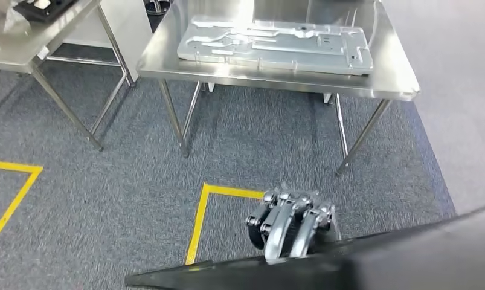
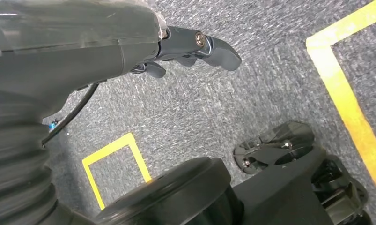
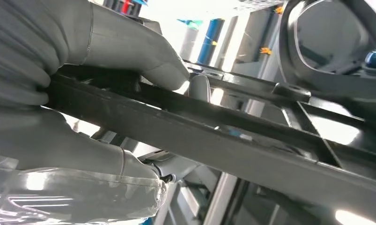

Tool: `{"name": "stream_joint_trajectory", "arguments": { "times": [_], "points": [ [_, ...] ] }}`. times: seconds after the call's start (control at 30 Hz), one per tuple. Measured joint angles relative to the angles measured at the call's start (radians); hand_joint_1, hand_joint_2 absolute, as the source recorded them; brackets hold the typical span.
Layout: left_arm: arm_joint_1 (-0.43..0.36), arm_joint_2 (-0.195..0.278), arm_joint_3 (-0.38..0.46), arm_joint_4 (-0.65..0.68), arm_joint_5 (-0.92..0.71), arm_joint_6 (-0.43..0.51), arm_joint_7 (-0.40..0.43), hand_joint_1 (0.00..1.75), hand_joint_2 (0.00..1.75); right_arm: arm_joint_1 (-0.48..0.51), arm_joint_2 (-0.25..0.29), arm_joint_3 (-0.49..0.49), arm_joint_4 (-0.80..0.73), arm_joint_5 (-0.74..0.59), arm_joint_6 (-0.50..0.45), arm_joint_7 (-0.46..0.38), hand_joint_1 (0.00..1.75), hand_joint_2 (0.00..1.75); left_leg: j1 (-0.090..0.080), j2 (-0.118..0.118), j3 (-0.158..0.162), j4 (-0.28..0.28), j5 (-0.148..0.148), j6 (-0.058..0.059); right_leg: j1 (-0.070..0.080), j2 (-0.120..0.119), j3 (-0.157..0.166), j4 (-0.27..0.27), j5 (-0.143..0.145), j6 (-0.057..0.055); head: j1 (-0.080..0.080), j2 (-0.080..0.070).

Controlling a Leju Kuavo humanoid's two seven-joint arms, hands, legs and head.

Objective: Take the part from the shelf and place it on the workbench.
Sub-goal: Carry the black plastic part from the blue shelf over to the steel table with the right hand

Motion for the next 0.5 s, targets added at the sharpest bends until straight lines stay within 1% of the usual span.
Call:
{"name": "stream_joint_trajectory", "arguments": {
  "times": [0.03, 0.07, 0.1, 0.13, 0.17, 0.2, 0.23, 0.27, 0.33, 0.37, 0.4, 0.43, 0.47, 0.5],
  "points": [
    [0.002, 0.000, 0.000, 0.000, 0.000, 0.000, 0.000, 0.00, 1.75, 0.000, -0.006, 0.004, 0.000, 0.001, -0.001, 0.000, 1.75, 1.75, 0.002, -0.001, 0.011, 0.000, -0.009, -0.002, -0.004, -0.001, -0.042, 0.033, -0.010, 0.006, 0.000, 0.000],
    [0.004, 0.000, 0.000, 0.000, 0.000, -0.001, 0.000, 0.00, 1.75, 0.000, -0.011, 0.009, 0.000, 0.001, -0.003, 0.000, 1.75, 1.75, 0.005, -0.002, 0.024, 0.000, -0.021, -0.005, -0.008, -0.002, -0.074, 0.042, -0.011, 0.012, 0.000, 0.000],
    [0.005, -0.001, 0.000, 0.000, 0.000, -0.001, 0.000, 0.00, 1.75, -0.001, -0.016, 0.013, 0.000, 0.001, -0.006, 0.000, 1.75, 1.75, 0.009, -0.004, 0.041, 0.000, -0.034, -0.008, -0.011, -0.004, -0.089, 0.019, 0.007, 0.016, 0.000, 0.000],
    [0.006, -0.001, 0.000, 0.000, -0.001, -0.002, 0.000, 0.00, 1.75, -0.002, -0.020, 0.017, 0.000, 0.001, -0.011, 0.000, 1.75, 1.75, 0.013, -0.005, 0.057, 0.000, -0.047, -0.013, -0.014, -0.007, -0.089, -0.030, 0.047, 0.018, 0.000, 0.000],
    [0.007, -0.002, 0.000, 0.000, -0.002, -0.003, 0.000, 0.00, 1.75, -0.003, -0.024, 0.020, -0.001, 0.000, -0.017, -0.001, 1.75, 1.75, 0.016, -0.005, 0.073, -0.001, -0.061, -0.019, -0.016, -0.012, -0.083, -0.090, 0.109, 0.020, 0.001, 0.000],
    [0.008, -0.002, 0.000, 0.000, -0.004, -0.003, 0.000, 0.00, 1.75, -0.004, -0.030, 0.022, -0.001, -0.001, -0.024, -0.001, 1.75, 1.75, 0.017, -0.006, 0.086, -0.002, -0.075, -0.025, -0.016, -0.018, -0.077, -0.139, 0.159, 0.018, 0.003, 0.000],
    [0.009, -0.002, 0.000, 0.000, -0.006, -0.004, 0.000, 0.00, 1.75, -0.005, -0.035, 0.024, -0.002, -0.003, -0.030, 0.000, 1.75, 1.75, 0.016, -0.005, 0.097, -0.007, -0.088, -0.033, -0.015, -0.022, -0.072, -0.170, 0.194, 0.013, 0.003, 0.000],
    [0.010, -0.002, 0.000, 0.000, -0.009, -0.004, 0.001, 0.00, 1.75, -0.007, -0.040, 0.025, -0.005, -0.006, -0.035, 0.002, 1.75, 1.75, 0.014, -0.003, 0.111, -0.011, -0.094, -0.042, -0.013, -0.023, -0.069, -0.186, 0.211, 0.007, 0.004, 0.000],
    [0.010, -0.002, 0.000, 0.000, -0.012, -0.003, 0.001, 0.00, 1.75, -0.017, -0.044, 0.031, -0.010, -0.013, -0.044, 0.007, 1.75, 1.75, 0.014, 0.000, 0.123, 0.000, -0.083, -0.059, -0.012, -0.014, -0.052, -0.191, 0.199, -0.012, 0.000, 0.000],
    [0.010, -0.002, 0.000, 0.000, -0.013, -0.003, 0.001, 0.00, 1.75, -0.023, -0.045, 0.033, -0.013, -0.018, -0.048, 0.009, 1.75, 1.75, 0.016, 0.000, 0.119, 0.026, -0.072, -0.064, -0.013, -0.011, -0.039, -0.196, 0.193, -0.021, 0.000, 0.000],
    [0.009, -0.002, 0.000, 0.000, -0.014, -0.003, 0.000, 0.00, 1.75, -0.030, -0.046, 0.036, -0.014, -0.023, -0.051, 0.011, 1.75, 1.75, 0.017, 0.000, 0.099, 0.068, -0.066, -0.067, -0.013, -0.009, -0.026, -0.199, 0.184, -0.029, -0.002, 0.000],
    [0.007, -0.002, -0.001, 0.000, -0.014, -0.002, 0.000, 0.00, 1.75, -0.036, -0.048, 0.039, -0.016, -0.029, -0.053, 0.011, 1.75, 1.75, 0.018, -0.001, 0.067, 0.122, -0.075, -0.069, -0.011, -0.008, -0.012, -0.201, 0.176, -0.037, -0.003, 0.000],
    [0.005, -0.003, -0.001, 0.000, -0.014, -0.002, 0.000, 0.00, 1.75, -0.040, -0.050, 0.041, -0.016, -0.034, -0.055, 0.012, 1.75, 1.75, 0.017, -0.002, 0.027, 0.182, -0.098, -0.068, -0.008, -0.008, 0.000, -0.203, 0.166, -0.042, -0.003, 0.000],
    [0.002, -0.003, 0.000, 0.000, -0.014, -0.002, -0.001, 0.00, 1.75, -0.044, -0.053, 0.043, -0.016, -0.038, -0.057, 0.014, 1.75, 1.75, 0.014, -0.002, -0.017, 0.236, -0.133, -0.067, -0.005, -0.007, 0.010, -0.203, 0.157, -0.046, -0.004, 0.000]
  ]
}}
